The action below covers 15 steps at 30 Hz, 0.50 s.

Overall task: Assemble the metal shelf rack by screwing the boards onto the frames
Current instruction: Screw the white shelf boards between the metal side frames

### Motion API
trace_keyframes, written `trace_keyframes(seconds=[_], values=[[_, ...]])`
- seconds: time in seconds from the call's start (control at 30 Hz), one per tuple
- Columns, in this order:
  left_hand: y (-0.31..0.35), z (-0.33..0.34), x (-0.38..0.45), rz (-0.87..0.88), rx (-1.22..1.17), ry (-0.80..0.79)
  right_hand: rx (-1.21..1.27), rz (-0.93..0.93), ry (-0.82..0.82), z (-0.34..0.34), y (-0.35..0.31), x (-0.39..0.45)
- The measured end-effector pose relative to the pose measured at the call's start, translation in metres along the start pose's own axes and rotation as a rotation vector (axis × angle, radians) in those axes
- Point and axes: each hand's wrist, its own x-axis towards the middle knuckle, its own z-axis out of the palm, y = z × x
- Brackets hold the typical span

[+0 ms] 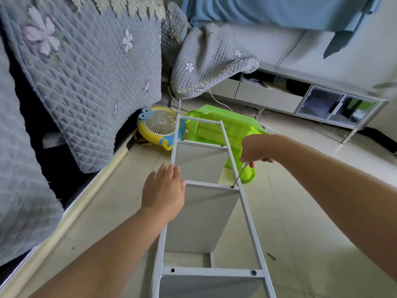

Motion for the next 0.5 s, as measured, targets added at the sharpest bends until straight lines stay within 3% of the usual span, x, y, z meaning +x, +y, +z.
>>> trace_keyframes(seconds=[0.1,0.23,0.33,0.5], values=[[-0.006,-0.001,-0.007,-0.204,-0.12,0.016,-0.03,-0.121,0.333,0.009,-0.008,0.0],[-0.012,0.011,-0.008,-0.306,-0.248,-0.005,0.173,-0.416,0.563,0.024,-0.039,0.002],[-0.01,0.01,-0.009,-0.337,-0.264,-0.007,0.213,-0.504,0.643,0.03,-0.051,0.008],[-0.009,0.013,-0.008,-0.369,-0.28,-0.017,0.195,-0.582,0.618,0.033,-0.054,0.009]])
